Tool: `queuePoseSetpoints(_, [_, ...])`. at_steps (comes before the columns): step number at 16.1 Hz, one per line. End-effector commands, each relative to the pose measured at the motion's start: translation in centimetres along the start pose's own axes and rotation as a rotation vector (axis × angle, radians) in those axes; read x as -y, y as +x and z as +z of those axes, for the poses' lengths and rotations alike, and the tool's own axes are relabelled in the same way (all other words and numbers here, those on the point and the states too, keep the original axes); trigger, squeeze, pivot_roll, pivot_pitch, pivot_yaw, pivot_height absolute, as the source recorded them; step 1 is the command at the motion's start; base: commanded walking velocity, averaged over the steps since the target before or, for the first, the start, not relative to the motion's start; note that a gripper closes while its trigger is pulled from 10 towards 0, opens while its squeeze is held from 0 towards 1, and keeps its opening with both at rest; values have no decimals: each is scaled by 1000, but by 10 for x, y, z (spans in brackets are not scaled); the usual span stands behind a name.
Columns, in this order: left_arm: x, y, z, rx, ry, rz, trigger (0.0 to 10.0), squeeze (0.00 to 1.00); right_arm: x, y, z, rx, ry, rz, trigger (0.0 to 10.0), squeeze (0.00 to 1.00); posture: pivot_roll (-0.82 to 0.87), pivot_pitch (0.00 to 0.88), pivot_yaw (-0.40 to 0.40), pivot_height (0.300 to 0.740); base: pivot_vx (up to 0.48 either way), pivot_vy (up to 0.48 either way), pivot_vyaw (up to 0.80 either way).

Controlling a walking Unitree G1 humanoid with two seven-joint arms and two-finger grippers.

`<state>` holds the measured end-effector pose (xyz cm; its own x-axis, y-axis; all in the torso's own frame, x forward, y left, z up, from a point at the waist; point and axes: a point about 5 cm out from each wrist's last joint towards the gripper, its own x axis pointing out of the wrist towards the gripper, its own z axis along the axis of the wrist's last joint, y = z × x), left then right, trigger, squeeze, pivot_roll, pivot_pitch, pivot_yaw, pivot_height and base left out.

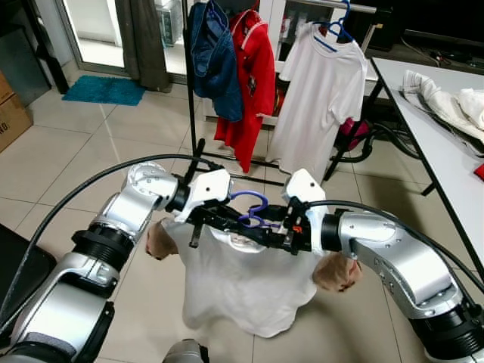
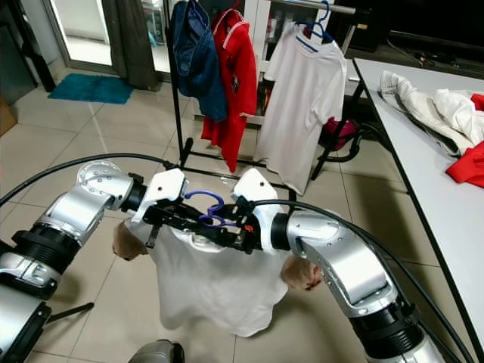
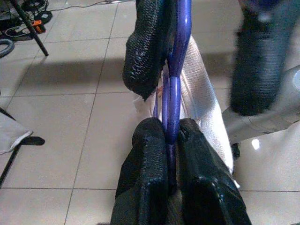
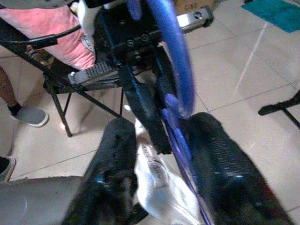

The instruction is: Hang hanger

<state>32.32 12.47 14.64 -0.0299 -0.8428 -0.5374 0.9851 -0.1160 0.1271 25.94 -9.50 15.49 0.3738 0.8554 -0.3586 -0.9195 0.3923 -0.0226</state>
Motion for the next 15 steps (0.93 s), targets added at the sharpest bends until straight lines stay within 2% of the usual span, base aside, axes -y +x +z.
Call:
queuePoseSetpoints(1, [-2,0,12,17,56,-9,0,0,3,-2,-1,-17,-1,-18,0,0,52,0,-35,740,0,0,0])
queuePoseSetpoints(11, [-4,-5,16,55,41,11,0,0,9,-6,-1,-20,-12,-18,0,0,53,0,-47,740,0,0,0])
queuePoseSetpoints(12, [-5,-6,17,68,46,34,6431,0,9,-7,0,-14,-10,-13,0,0,53,0,-47,740,0,0,0])
queuePoseSetpoints(13, [-6,-6,19,92,42,35,10000,0,9,-8,0,-11,-9,-9,0,0,55,0,-51,740,0,0,0])
queuePoseSetpoints(14, [-7,-8,22,128,36,30,10000,247,10,-9,-1,-12,-10,-8,0,0,55,0,-51,740,0,0,0])
queuePoseSetpoints(15, [-8,-11,25,152,32,25,10000,1000,11,-10,-1,-13,-10,-7,0,0,55,0,-50,740,0,0,0])
